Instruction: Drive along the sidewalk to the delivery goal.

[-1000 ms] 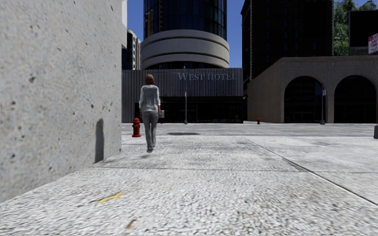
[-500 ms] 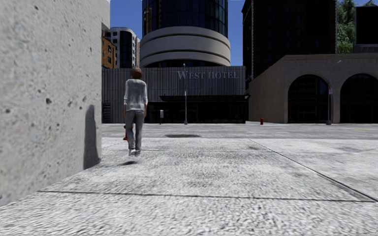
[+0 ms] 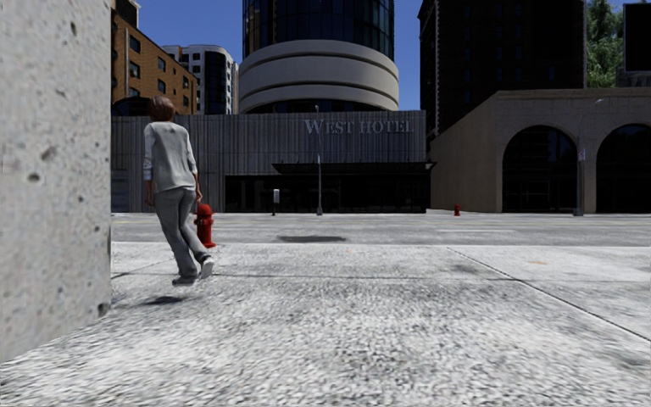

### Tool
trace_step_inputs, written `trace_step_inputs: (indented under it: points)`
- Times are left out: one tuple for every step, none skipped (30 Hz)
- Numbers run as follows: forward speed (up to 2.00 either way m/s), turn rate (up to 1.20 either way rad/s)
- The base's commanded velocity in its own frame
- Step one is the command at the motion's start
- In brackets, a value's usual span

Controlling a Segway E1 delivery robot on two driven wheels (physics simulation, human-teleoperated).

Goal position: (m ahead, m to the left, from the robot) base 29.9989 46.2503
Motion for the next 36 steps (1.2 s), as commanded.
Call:
trace_step_inputs:
  points:
    - [2.0, 0.03]
    - [2.0, 0.05]
    - [2.0, 0.05]
    - [2.0, 0.06]
    - [2.0, 0.06]
    - [2.0, 0.06]
    - [2.0, 0.06]
    - [2.0, 0.06]
    - [2.0, 0.07]
    - [2.0, 0.1]
    - [2.0, 0.11]
    - [2.0, 0.16]
    - [2.0, 0.21]
    - [2.0, 0.21]
    - [1.96, 0.25]
    - [1.89, 0.26]
    - [1.81, 0.27]
    - [1.72, 0.31]
    - [1.63, 0.43]
    - [1.61, 0.44]
    - [1.6, 0.45]
    - [1.57, 0.45]
    - [1.55, 0.46]
    - [1.54, 0.46]
    - [1.53, 0.47]
    - [1.53, 0.49]
    - [1.53, 0.49]
    - [1.53, 0.49]
    - [1.53, 0.49]
    - [1.52, 0.49]
    - [1.52, 0.53]
    - [1.52, 0.54]
    - [1.52, 0.55]
    - [1.52, 0.55]
    - [1.52, 0.55]
    - [1.52, 0.55]
